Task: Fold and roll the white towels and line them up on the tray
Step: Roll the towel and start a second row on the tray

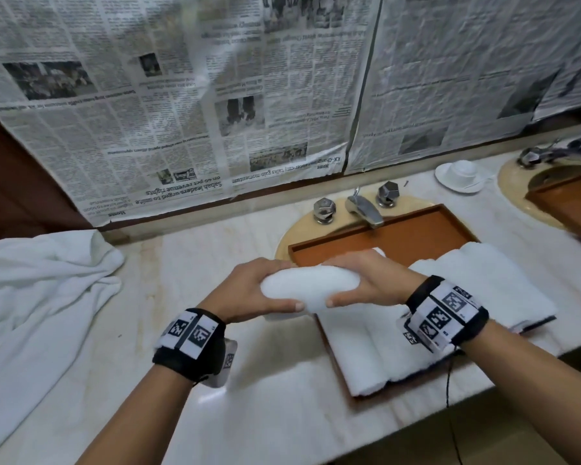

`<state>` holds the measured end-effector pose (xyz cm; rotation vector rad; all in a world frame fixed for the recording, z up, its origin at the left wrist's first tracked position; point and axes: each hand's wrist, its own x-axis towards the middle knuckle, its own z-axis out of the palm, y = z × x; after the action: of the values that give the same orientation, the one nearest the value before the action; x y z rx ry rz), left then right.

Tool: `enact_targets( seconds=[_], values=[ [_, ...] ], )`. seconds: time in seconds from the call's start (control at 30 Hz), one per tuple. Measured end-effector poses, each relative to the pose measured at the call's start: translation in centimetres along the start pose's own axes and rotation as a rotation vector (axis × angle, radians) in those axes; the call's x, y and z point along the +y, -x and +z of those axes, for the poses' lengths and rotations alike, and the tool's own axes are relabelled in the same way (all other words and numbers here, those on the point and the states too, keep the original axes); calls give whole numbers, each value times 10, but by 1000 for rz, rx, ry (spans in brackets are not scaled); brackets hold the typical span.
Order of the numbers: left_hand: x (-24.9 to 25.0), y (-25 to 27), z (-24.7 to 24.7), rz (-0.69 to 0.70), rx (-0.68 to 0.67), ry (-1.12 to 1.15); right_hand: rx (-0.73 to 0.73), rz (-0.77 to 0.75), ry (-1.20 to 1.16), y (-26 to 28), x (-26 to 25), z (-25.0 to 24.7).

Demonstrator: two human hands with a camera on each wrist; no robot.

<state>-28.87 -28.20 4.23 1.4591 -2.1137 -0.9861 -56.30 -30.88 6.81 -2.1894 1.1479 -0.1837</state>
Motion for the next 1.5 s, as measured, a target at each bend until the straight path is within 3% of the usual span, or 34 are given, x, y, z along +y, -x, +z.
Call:
enact_targets(
  seconds=[0.3,0.5,0.67,0.9,1.07,1.33,1.5],
  values=[
    [-11,-121,23,-166,105,35,-93,84,12,-86,92,-72],
    [-33,-167,44,-286,8,-26,-215,158,88,-131,139,-63],
    [-40,-170,49,-325,-66,-66,-283,174,81,-139,159,-50],
    [-27,-169,51,-289,-219,-188,-338,194,101,-140,159,-47],
    [-19,-173,56,-348,-270,-201,-381,176,190,-139,153,-47],
    [-31,-172,67,-473,-191,-147,-338,206,287,-137,142,-40],
    [-24,-164,74,-417,-71,-101,-337,254,283,-138,140,-36]
  ],
)
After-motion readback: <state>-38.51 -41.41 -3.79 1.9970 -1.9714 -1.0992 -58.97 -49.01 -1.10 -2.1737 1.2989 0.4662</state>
